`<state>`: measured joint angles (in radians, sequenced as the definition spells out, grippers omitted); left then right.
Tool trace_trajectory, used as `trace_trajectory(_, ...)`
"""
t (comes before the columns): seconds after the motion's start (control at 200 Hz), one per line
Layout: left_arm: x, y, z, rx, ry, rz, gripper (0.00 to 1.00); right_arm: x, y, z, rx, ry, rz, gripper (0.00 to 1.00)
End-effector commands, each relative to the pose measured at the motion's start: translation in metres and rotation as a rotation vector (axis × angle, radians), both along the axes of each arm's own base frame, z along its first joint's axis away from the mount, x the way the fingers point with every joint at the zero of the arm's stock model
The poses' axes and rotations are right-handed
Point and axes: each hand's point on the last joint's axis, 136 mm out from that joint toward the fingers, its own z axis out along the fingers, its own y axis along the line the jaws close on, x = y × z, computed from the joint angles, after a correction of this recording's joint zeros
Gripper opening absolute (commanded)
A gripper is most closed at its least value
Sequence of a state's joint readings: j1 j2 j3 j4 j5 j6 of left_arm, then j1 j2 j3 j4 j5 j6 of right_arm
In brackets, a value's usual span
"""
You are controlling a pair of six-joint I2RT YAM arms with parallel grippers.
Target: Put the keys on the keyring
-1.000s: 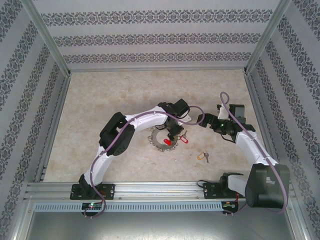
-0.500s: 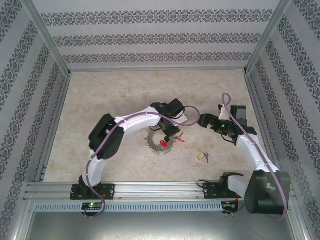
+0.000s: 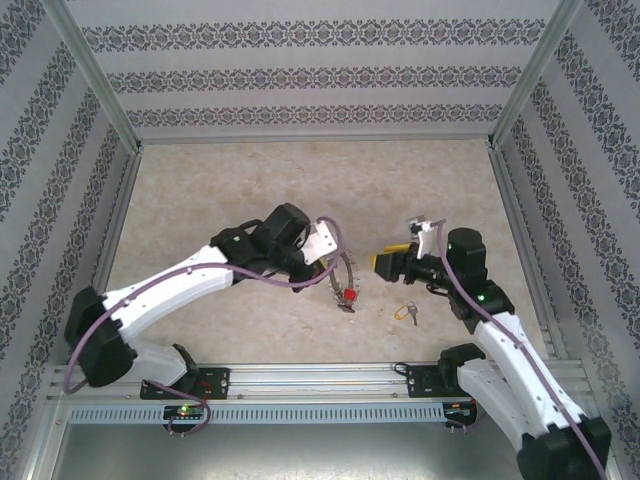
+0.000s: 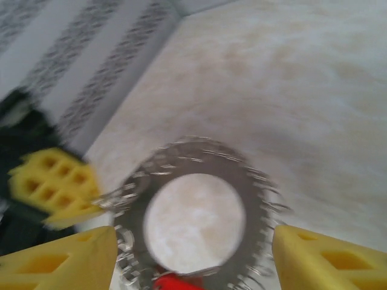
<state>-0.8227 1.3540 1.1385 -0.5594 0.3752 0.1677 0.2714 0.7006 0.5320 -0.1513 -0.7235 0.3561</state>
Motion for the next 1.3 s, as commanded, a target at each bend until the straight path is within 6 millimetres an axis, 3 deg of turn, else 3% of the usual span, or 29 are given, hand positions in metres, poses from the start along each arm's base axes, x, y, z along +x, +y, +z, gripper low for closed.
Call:
trace_trajectory(0.0,-0.008,-0.004,0.039,-0.171,-0.097,-0.05,0.0,-0.031,0.025,0.035,0.04,-0.194,0.149,0.61)
trace_trajectory(0.18,-0.026,0.007,0.066,-0.262,-0.158,-0.079,0.0,-0.077,0.056,0.053,0.074,-0.314,0.361,0.44)
trace_trajectory(0.385,-0.042,0.009,0.083,-0.315,-0.193,-0.154,0.0,-0.106,0.082,0.058,0.05,-0.374,0.511,0.31)
trace_trajectory(0.769,-0.05,0.016,0.096,-0.339,-0.305,-0.214,0.0,-0.112,0.086,0.066,0.007,-0.49,0.541,0.3)
trace_trajectory(0.939,-0.051,0.018,0.099,-0.338,-0.347,-0.23,0.0,-0.121,0.089,0.065,-0.007,-0.532,0.576,0.25)
trace_trajectory(1.089,-0.052,0.018,0.101,-0.333,-0.363,-0.245,0.0,-0.119,0.091,0.066,-0.075,-0.6,0.535,0.29)
trace_trajectory(1.294,-0.057,0.017,0.097,-0.319,-0.362,-0.267,0.0,-0.117,0.101,0.07,-0.156,-0.667,0.533,0.23)
